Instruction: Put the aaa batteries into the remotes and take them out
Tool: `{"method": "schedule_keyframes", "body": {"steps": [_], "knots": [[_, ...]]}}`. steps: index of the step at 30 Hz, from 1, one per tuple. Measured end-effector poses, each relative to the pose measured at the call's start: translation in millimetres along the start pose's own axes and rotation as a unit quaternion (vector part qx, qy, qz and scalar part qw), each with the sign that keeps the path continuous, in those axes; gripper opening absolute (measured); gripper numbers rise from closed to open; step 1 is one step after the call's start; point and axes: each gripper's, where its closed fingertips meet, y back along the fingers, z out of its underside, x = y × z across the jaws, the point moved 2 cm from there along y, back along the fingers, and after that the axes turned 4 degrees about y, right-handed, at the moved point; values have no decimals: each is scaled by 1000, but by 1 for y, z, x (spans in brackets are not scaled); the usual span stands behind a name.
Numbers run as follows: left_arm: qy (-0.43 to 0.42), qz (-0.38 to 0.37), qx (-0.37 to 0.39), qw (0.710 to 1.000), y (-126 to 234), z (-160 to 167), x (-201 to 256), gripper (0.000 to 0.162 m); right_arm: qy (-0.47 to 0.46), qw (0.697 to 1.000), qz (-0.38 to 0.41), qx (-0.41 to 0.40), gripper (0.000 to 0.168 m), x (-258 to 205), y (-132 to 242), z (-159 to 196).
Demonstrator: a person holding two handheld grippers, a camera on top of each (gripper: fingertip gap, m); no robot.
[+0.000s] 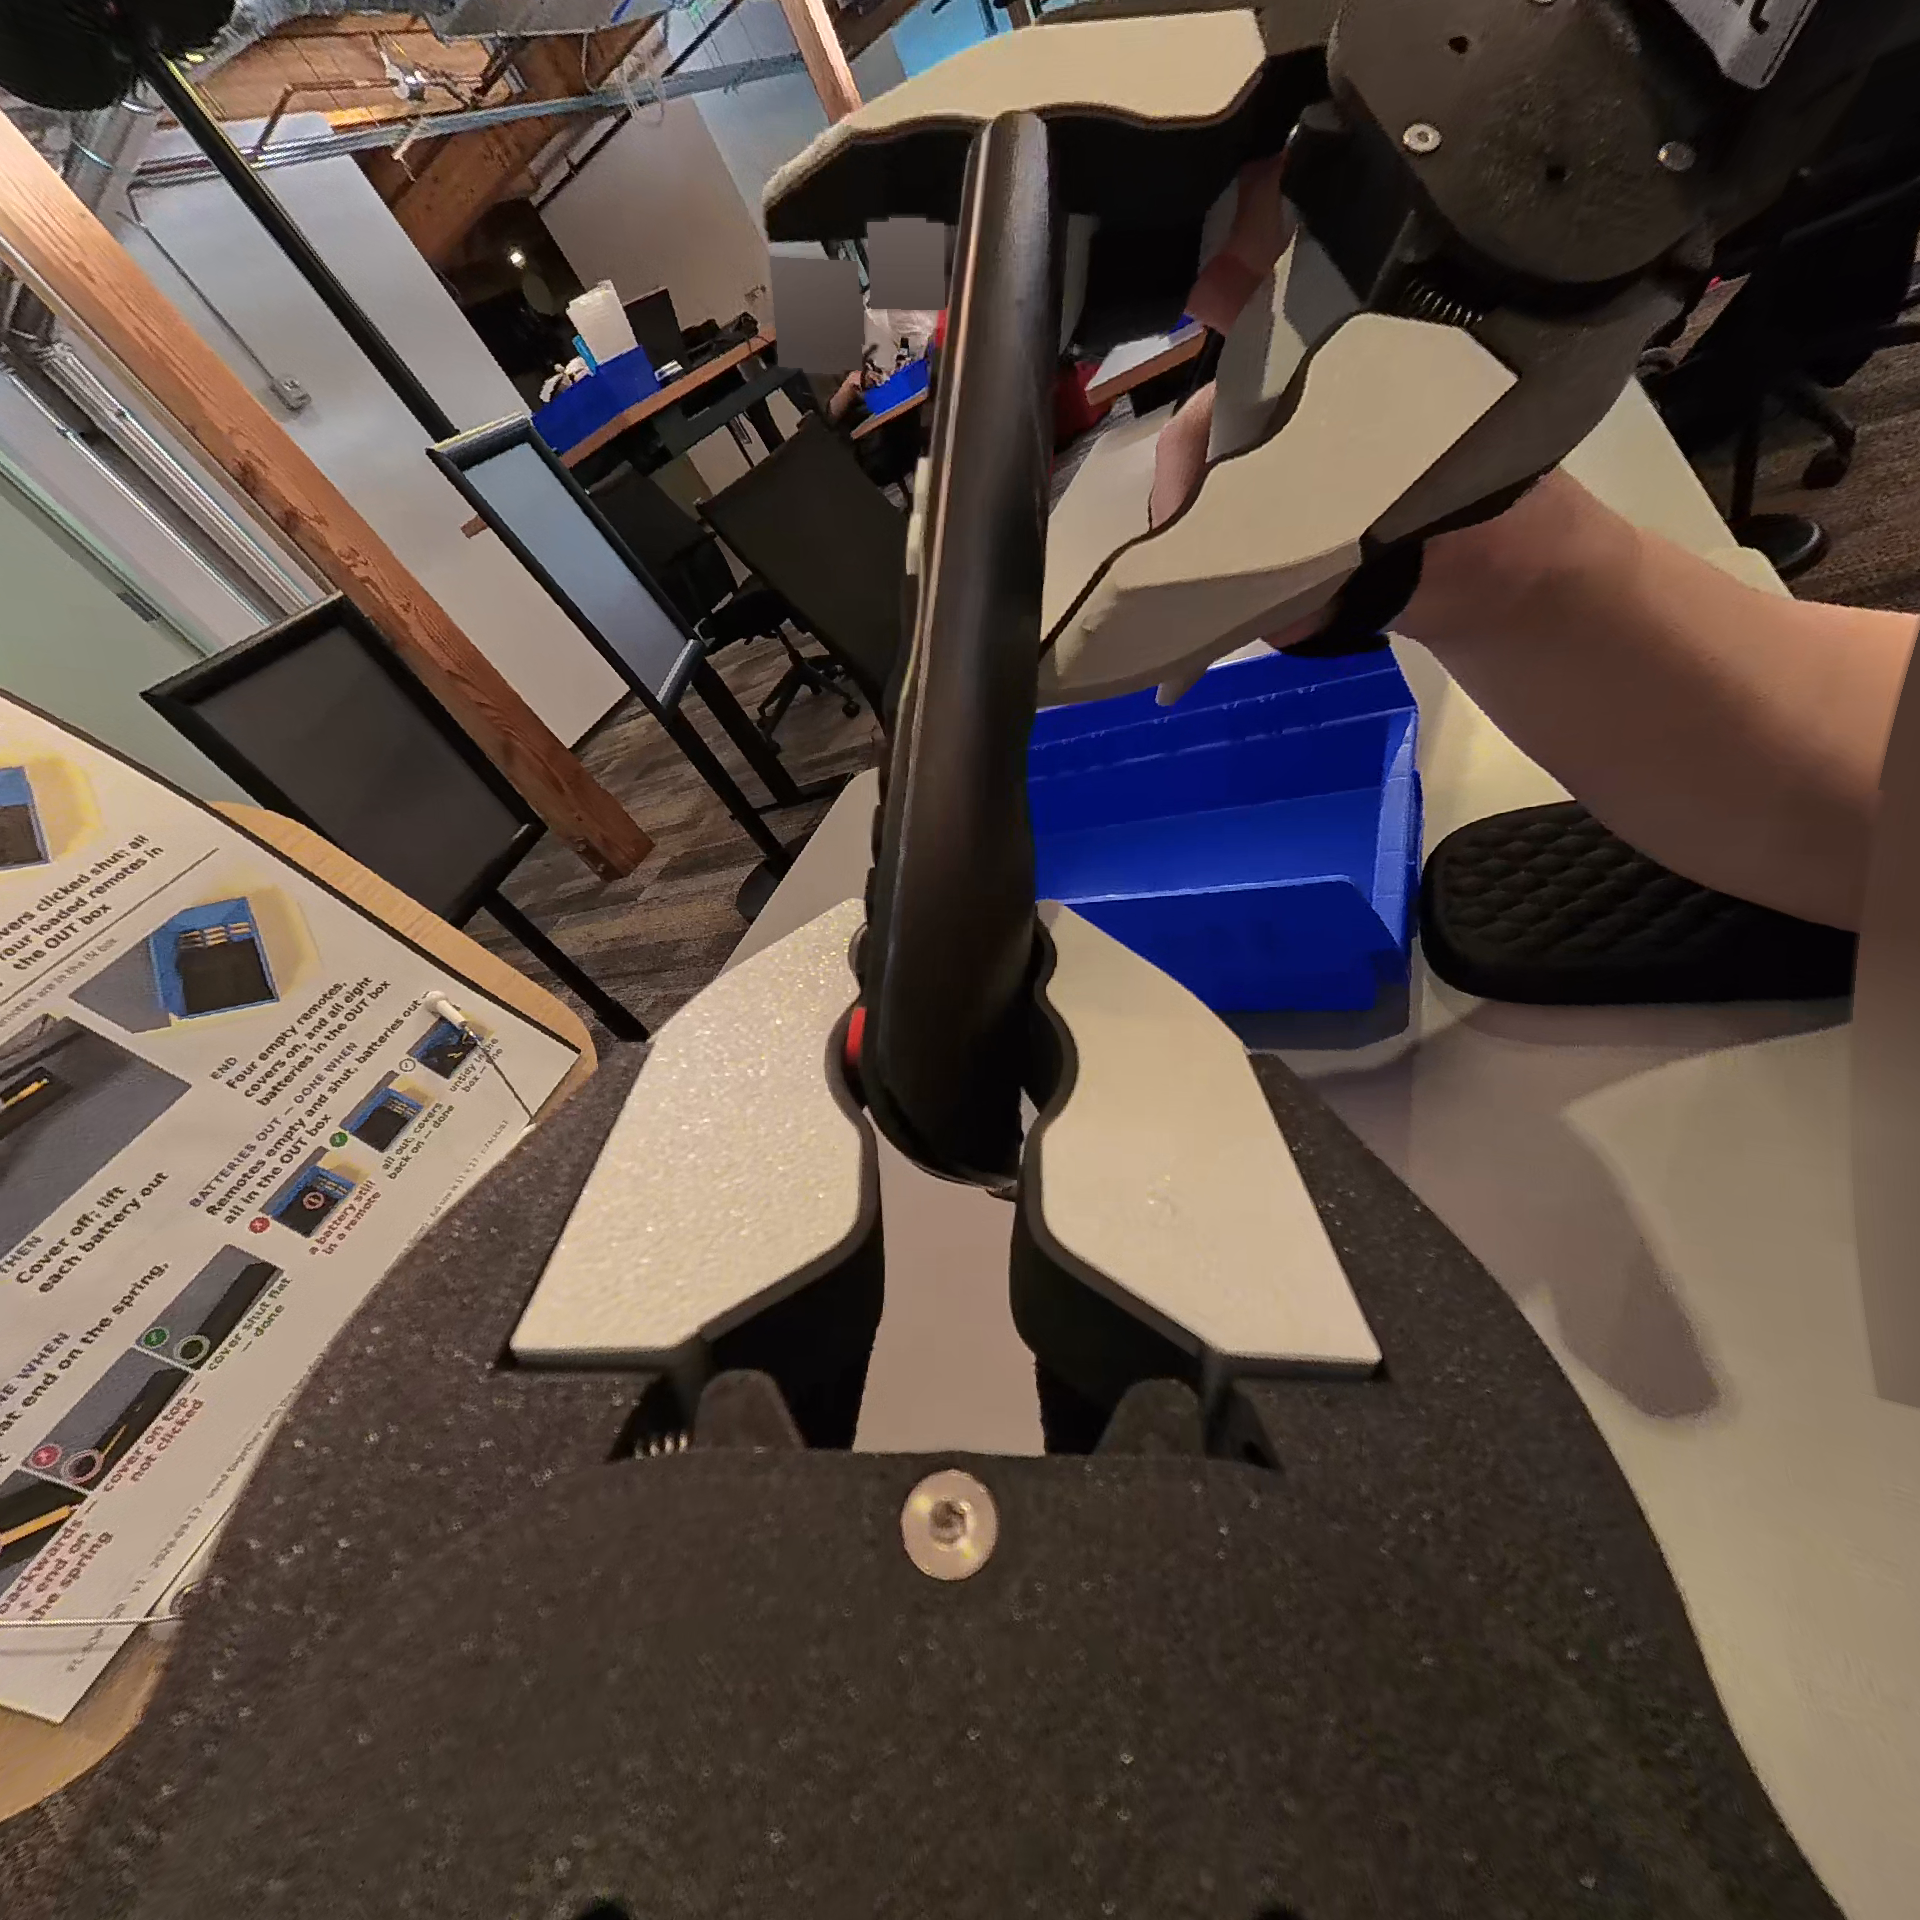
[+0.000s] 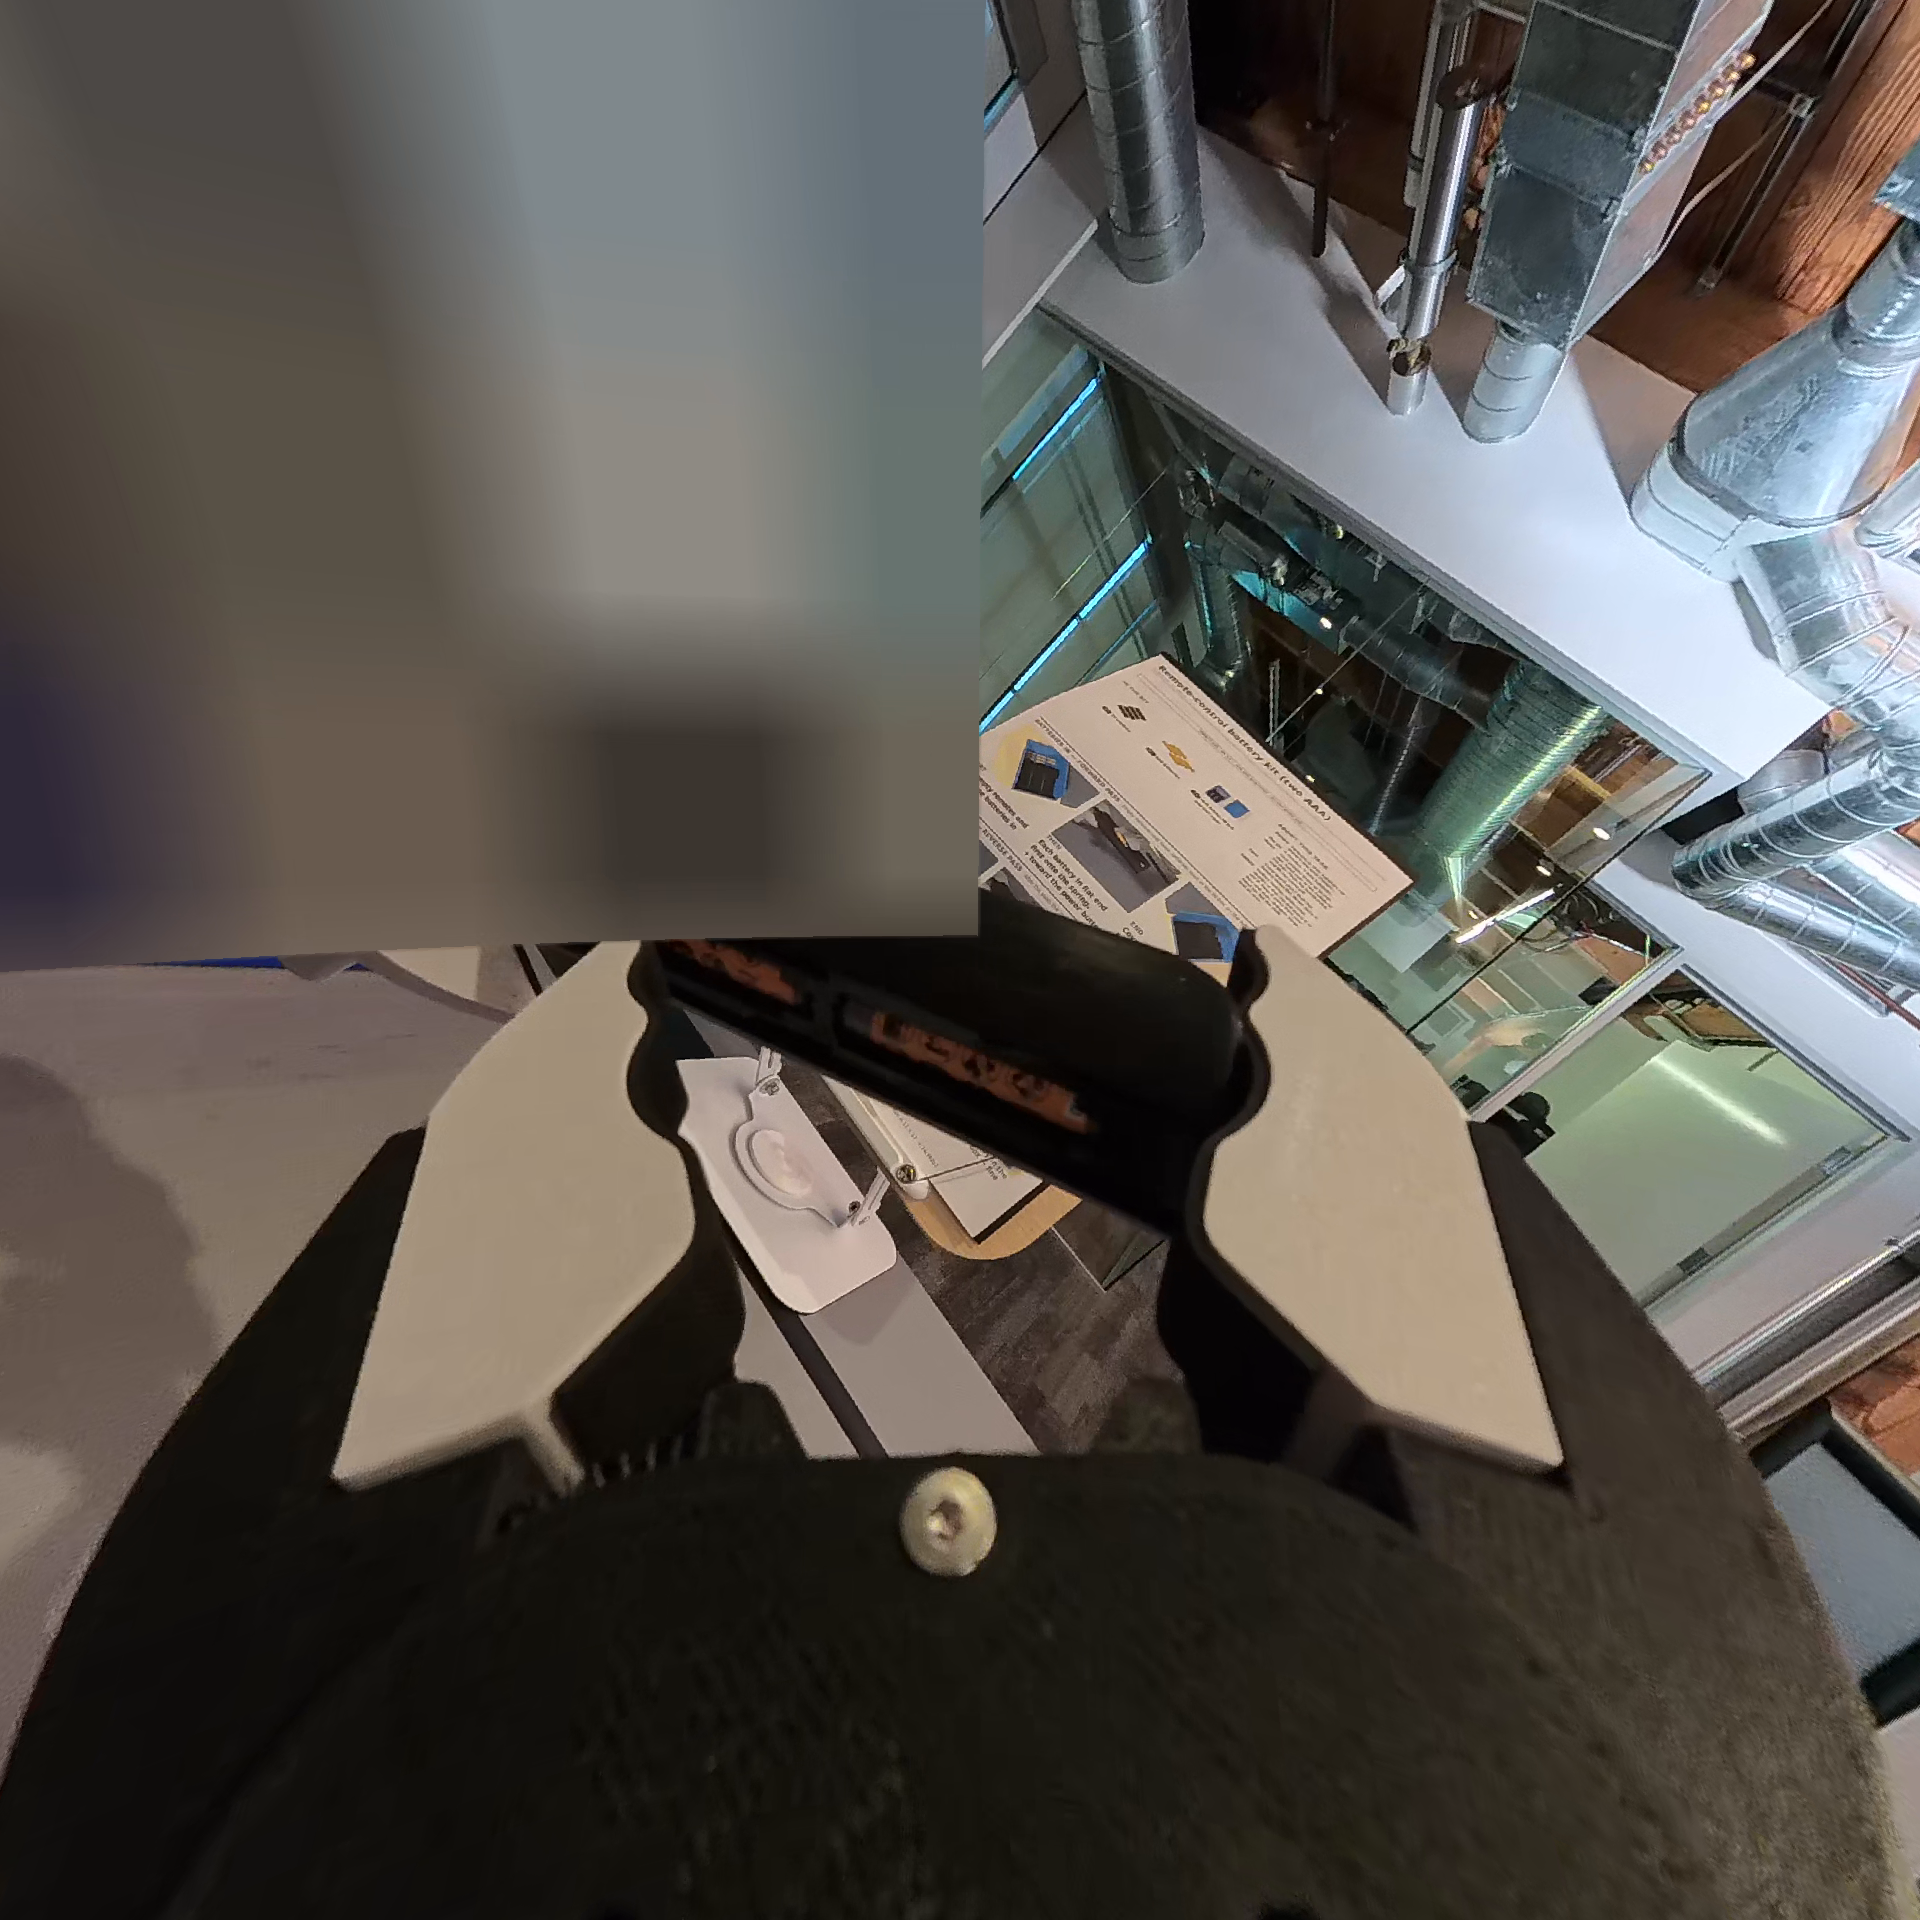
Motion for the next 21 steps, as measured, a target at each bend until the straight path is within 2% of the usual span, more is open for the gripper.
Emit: {"method": "schedule_keyframes", "body": {"steps": [4,9,16,21], "knots": [[-3,1,-8,1000,2,2,-2,23,-17,999,-32,-7,88,0,2,4],[7,13,-10,1000,3,3,-2,24,-8,999,-34,-8,86,-1,3,2],[2,22,-21,1000,8,4,-6,24,2,999,-45,-9,76,-4,4,0],[11,39,-37,999,9,9,-6,24,29,999,-38,4,79,-8,2,0]]}}
